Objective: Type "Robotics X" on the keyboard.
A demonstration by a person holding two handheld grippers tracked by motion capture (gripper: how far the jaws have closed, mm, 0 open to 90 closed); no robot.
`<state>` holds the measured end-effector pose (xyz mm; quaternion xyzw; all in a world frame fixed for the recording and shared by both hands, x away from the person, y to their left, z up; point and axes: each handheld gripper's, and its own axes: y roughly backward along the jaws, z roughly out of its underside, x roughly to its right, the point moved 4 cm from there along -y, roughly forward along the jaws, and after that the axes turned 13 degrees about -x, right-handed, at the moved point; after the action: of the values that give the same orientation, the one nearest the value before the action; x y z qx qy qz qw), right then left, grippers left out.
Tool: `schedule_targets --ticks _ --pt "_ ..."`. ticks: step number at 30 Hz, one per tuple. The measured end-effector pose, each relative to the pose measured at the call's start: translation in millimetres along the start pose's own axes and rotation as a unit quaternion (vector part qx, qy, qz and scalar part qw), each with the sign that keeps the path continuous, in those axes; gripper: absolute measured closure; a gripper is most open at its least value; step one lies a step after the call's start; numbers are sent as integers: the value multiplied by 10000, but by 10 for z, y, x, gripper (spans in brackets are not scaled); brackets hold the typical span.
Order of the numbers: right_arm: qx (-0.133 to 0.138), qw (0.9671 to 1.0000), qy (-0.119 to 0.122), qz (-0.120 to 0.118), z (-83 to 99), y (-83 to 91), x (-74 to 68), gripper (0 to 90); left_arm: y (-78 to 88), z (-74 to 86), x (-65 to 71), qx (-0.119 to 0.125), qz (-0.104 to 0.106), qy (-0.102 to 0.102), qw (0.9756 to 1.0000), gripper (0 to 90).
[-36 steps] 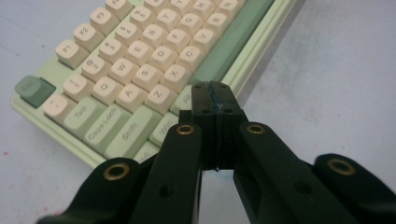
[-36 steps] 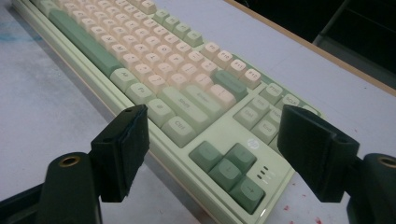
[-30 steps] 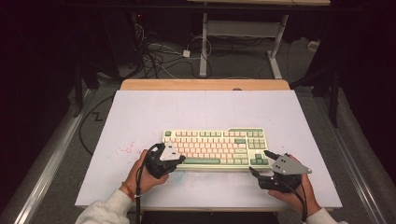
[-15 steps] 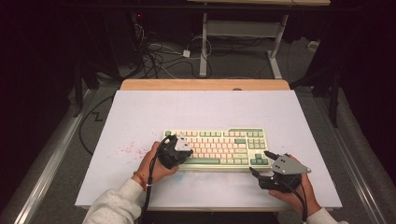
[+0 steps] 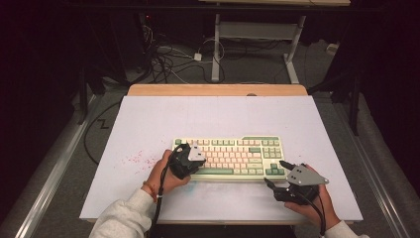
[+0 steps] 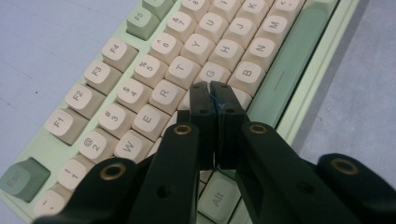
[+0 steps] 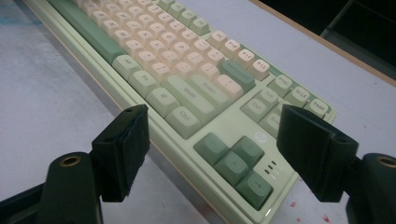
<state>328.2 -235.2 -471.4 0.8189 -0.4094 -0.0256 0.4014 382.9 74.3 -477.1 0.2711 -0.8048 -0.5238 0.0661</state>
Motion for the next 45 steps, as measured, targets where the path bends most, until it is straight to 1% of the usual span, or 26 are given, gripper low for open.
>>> schedule_targets --ticks 7,12,14,16,21,32,35,38,39,40,41,43,45 --pt "3 10000 3 13 1 5 4 259 62 14 -18 140 -117 4 9998 841" --pt "-13 10000 15 14 4 0 0 259 113 50 -50 242 -213 66 9995 820" --pt "-16 10000 17 6 3 0 -2 259 126 63 -58 242 -264 73 9993 814" --pt "-21 10000 12 5 4 0 -5 259 143 78 -71 295 -264 93 9992 815" --pt "-33 10000 15 -5 5 -3 -8 259 150 93 -86 280 -314 93 9991 816" --pt "-40 10000 42 -22 7 -7 -11 259 167 131 -131 304 -320 191 9988 810" --pt "-41 10000 27 -7 7 -4 -7 259 182 161 -146 331 -332 210 9987 801" --pt "-44 10000 21 -9 8 -5 -7 259 201 195 -173 314 -391 230 9985 799" --pt "-49 10000 30 -14 8 -7 -8 259 206 200 -178 356 -379 276 9983 800" --pt "-53 10000 41 -12 8 -9 -10 259 213 211 -186 338 -399 272 9983 800" --pt "-55 10000 41 -8 7 -11 -12 259 221 227 -187 317 -421 273 9982 798" --pt "-57 10000 42 -6 5 -8 -16 259 233 266 -187 361 -417 299 9980 799" --pt "-44 10000 35 -13 5 -8 -15 259 238 306 -196 334 -430 324 9980 791"
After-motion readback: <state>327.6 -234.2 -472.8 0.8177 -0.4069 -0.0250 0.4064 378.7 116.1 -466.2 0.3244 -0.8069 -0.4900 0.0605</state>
